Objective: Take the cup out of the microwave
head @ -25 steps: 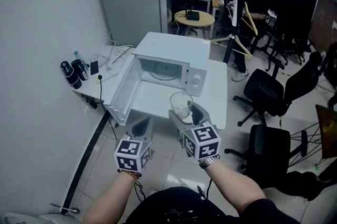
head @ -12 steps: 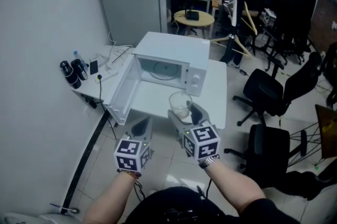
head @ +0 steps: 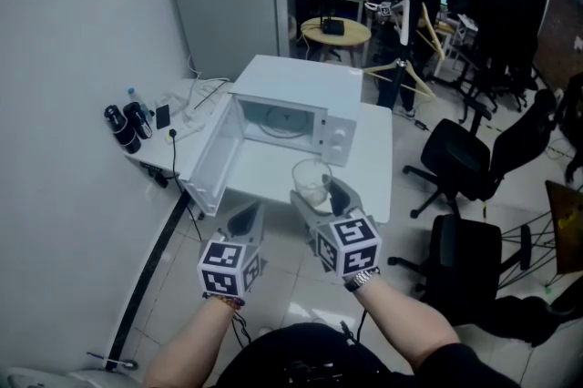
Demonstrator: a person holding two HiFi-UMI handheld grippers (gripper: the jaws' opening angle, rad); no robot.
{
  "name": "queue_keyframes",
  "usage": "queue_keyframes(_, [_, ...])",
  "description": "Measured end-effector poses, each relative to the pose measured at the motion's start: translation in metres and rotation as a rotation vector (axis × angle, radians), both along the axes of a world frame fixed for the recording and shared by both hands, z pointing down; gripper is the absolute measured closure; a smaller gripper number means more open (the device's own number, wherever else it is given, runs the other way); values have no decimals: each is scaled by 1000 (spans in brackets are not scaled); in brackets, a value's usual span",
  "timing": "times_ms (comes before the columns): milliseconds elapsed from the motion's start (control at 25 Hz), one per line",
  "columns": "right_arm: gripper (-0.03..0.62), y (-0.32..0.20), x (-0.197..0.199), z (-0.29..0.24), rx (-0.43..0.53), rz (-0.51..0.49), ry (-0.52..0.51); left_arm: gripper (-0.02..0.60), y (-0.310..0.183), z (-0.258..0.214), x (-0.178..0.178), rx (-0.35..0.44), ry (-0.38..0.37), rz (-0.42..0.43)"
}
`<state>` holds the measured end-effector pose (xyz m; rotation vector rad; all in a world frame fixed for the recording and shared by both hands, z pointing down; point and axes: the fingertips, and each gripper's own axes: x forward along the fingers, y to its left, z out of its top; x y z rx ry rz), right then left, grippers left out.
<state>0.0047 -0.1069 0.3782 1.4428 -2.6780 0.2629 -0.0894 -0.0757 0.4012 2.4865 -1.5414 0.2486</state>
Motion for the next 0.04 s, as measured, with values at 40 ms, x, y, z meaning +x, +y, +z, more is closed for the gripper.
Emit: queue_keyframes(40, [261, 0, 0, -1, 0, 0, 0, 587, 0, 0, 0, 0, 0, 0])
